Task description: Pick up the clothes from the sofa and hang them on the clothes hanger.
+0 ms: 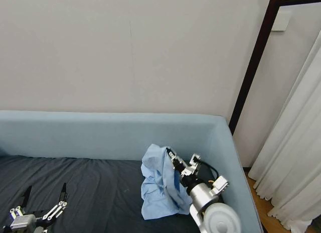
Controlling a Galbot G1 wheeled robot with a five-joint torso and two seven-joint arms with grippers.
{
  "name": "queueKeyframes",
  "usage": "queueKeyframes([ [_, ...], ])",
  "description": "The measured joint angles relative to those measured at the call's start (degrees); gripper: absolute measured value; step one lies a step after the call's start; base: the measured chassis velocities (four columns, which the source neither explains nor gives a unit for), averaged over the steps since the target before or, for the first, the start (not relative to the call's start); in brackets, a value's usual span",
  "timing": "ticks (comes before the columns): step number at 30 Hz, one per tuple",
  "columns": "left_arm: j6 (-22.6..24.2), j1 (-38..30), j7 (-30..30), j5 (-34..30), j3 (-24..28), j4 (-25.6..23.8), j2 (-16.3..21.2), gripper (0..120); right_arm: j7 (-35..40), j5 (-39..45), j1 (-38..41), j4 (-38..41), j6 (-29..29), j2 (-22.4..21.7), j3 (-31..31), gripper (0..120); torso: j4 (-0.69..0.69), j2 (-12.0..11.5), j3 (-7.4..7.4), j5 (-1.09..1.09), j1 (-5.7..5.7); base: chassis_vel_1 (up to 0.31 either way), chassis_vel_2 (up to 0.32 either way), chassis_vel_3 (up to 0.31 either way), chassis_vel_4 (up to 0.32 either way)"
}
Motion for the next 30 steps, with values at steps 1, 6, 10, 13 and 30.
queueKeyframes([
  [1,0.0,-0.2,0.0,0.0,0.3,0.1,0.0,100,-0.2,1.7,1.3,1.5,0.3,-1.0,0.9,0,0.0,0.0,0.0,0.0,0.0,0.0,0.0,0.0,0.0],
  [6,-0.2,-1.1,0.0,0.0,1.4,0.3,0.0,100,2.3,8.7,13.1,6.2,0.5,-6.5,3.3,0,0.01,0.0,0.0,0.0,0.0,0.0,0.0,0.0,0.0],
  [10,-0.7,-1.5,0.0,0.1,1.8,1.0,-0.3,100,4.6,13.6,24.4,4.6,0.6,-11.0,3.3,0,0.0,0.0,0.0,-0.01,0.0,0.0,0.0,0.0,0.0],
  [13,-0.9,-1.6,0.0,0.1,1.9,1.3,-0.4,100,6.6,16.7,31.7,2.0,0.6,-12.7,2.8,0,0.0,0.0,0.01,0.0,0.0,0.0,0.0,0.0,0.0],
  [30,-0.7,-2.3,-0.6,1.4,2.9,3.0,-0.7,100,25.2,17.2,44.1,-1.0,-15.9,-13.5,-2.4,0,-0.01,0.0,0.0,-0.01,0.0,0.0,0.0,0.0,0.0],
])
